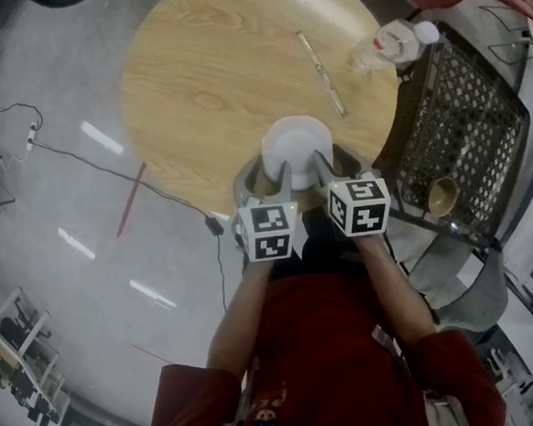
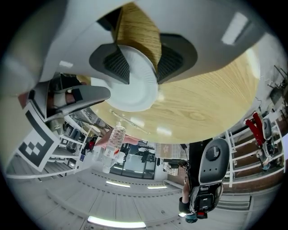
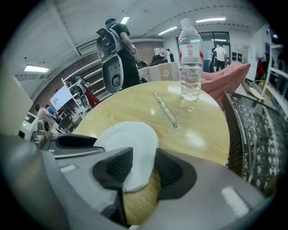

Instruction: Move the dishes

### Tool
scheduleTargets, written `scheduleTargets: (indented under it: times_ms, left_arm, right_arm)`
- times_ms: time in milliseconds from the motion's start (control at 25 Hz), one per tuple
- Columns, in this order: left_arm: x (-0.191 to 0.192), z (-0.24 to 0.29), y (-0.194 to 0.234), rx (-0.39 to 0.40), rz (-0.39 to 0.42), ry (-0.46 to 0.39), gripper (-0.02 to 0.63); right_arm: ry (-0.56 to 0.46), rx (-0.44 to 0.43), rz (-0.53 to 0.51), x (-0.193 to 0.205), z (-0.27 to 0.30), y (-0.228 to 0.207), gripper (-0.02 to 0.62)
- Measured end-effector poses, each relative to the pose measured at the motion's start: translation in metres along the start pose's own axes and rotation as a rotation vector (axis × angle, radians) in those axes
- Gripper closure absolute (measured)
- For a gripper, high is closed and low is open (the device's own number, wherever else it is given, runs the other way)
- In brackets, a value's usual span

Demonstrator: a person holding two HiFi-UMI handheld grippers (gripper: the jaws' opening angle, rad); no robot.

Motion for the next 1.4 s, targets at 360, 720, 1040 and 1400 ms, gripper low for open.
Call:
scheduleTargets:
  times_ms: [360,720,1040,1400]
  left_arm:
    - [-0.025,-0.008,0.004,0.022,0.063,-0.043,0.399]
    - [-0.062,-0.010,-0.014,0.117,0.210,-0.078,0.399]
    - [-0.087,-0.015,-0.030,0.199,0.347,-0.090,0.399]
    - [-0.099,-0.017,-0.086,0.258,0.463,-0.118,0.399]
  right_arm:
    - [-0.052,0.028,0.053,-0.010,-0.012,0.002,0.433]
    - [-0.142,0.126,0.173,-0.019,-0.044,-0.016,0.433]
    - [-0.217,0.199,0.320,-0.013,-0.068,-0.022,0.433]
    - [-0.302,0.245,0.433,0.017,-0.104,-0.056,0.433]
Point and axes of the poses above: the fingertips, and each gripper's own axes: z forward along the fingers, y to its left, x out of its underside, the point moved 6 cm from there along -z, backward along the fingers, and after that the axes turned 14 degrees about y, right-handed, at the moved point
